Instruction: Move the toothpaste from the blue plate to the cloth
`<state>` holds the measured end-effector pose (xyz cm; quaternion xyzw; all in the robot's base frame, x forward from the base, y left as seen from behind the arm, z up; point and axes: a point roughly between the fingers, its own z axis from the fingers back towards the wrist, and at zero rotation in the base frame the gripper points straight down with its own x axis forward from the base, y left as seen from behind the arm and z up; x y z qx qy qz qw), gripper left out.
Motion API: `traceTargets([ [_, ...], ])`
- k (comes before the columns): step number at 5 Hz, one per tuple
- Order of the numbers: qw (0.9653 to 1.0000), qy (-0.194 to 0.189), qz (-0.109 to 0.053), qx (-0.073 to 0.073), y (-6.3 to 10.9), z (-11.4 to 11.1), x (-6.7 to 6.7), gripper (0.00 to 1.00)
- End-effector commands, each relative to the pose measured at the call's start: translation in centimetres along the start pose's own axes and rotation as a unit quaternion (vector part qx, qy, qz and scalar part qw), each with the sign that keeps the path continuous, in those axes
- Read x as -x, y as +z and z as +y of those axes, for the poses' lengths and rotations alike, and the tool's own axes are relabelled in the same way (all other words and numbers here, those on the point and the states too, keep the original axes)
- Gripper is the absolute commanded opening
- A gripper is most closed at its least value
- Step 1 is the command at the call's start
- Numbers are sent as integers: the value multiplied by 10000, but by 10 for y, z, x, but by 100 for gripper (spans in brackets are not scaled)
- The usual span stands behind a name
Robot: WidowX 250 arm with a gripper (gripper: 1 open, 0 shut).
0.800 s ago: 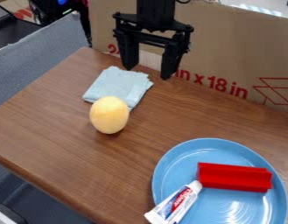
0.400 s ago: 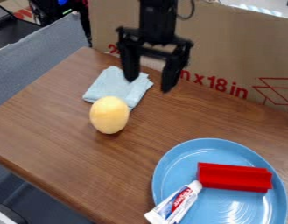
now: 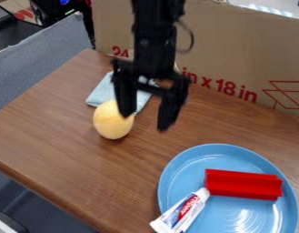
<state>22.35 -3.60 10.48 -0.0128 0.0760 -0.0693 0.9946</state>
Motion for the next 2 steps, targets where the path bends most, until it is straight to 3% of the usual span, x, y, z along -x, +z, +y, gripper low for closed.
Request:
traceTargets([
  [1, 9994, -258, -222, 48, -2, -24, 9, 100],
  [2, 9992, -363, -191, 40, -23, -45, 14, 100],
])
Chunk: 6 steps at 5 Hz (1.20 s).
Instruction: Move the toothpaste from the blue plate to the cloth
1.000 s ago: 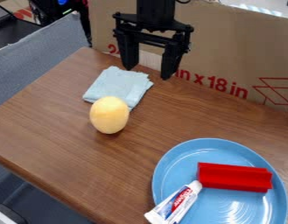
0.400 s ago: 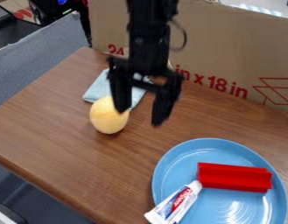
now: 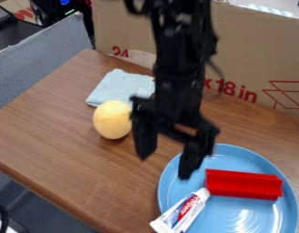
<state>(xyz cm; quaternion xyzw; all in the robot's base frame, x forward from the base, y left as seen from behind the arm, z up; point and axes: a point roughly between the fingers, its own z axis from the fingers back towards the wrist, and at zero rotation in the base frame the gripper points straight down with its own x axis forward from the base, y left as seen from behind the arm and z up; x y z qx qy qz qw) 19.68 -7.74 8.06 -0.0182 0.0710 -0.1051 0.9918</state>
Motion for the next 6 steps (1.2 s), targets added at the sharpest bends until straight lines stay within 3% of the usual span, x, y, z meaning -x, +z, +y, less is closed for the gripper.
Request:
traceTargets([
  [1, 9991, -157, -390, -42, -9, 3, -4, 100],
  [3, 9993, -193, -309, -109, -49, 11, 13, 100],
  [4, 9989, -184, -278, -322, -65, 8, 29, 100],
  [5, 9988, -71, -279, -397, -70, 16, 46, 100],
  [6, 9963, 96, -579, -621, -63, 18, 20, 100],
])
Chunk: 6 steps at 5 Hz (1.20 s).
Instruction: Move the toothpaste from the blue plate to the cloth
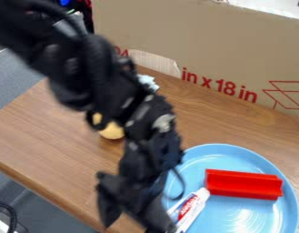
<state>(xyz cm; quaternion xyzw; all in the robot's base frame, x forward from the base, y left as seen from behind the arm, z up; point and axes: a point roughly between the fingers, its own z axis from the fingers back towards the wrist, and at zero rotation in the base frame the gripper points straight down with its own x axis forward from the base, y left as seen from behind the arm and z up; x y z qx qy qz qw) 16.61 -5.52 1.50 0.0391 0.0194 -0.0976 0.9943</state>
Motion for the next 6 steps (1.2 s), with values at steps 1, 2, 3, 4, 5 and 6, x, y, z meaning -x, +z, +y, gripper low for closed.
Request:
traceTargets([
  [1, 9992, 113, -370, -116, 23, 0, -23, 100],
  [2, 9974, 150, -702, -4, 22, -4, -31, 100],
  [3, 9958, -13, -912, 103, 23, -5, -44, 100],
  [4, 9949, -129, -991, 164, 25, -9, -54, 100],
  [5, 9940, -153, -1059, 245, 22, 1, -58, 100],
  [6, 9943, -122, -1031, 239, 16, -16, -58, 100],
])
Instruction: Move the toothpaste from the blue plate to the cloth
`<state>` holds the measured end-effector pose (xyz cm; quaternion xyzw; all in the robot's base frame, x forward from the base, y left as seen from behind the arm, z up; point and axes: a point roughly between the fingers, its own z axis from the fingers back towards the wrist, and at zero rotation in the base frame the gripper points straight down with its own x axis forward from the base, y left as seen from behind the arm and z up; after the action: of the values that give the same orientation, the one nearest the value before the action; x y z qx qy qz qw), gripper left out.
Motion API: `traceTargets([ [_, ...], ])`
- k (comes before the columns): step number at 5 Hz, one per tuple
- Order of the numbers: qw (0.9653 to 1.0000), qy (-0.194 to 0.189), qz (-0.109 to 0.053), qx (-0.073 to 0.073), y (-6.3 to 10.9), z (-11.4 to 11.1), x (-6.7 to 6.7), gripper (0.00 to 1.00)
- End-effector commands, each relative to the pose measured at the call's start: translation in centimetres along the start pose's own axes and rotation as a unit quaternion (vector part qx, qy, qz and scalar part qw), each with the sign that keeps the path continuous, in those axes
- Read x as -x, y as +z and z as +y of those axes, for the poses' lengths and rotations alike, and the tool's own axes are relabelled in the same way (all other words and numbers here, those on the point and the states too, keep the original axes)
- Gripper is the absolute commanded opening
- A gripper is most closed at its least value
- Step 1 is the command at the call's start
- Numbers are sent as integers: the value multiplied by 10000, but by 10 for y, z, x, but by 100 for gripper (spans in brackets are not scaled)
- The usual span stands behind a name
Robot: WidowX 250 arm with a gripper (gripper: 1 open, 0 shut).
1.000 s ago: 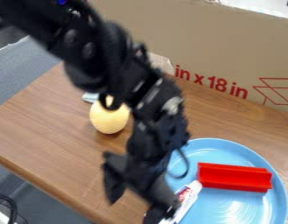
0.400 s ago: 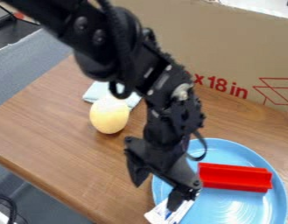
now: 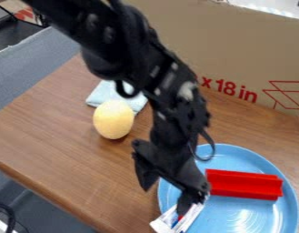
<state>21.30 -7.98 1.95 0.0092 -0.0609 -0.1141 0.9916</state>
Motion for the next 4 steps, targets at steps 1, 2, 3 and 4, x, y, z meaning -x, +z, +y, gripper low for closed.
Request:
traceTargets([
  [1, 9996, -20, -274, 25, -5, -6, -9, 100],
  [2, 9995, -31, -308, 5, -11, -16, -11, 100],
  [3, 9993, -46, -358, -18, -16, -9, -14, 100],
  [4, 9991, -3, -422, -68, -24, -6, -10, 0],
])
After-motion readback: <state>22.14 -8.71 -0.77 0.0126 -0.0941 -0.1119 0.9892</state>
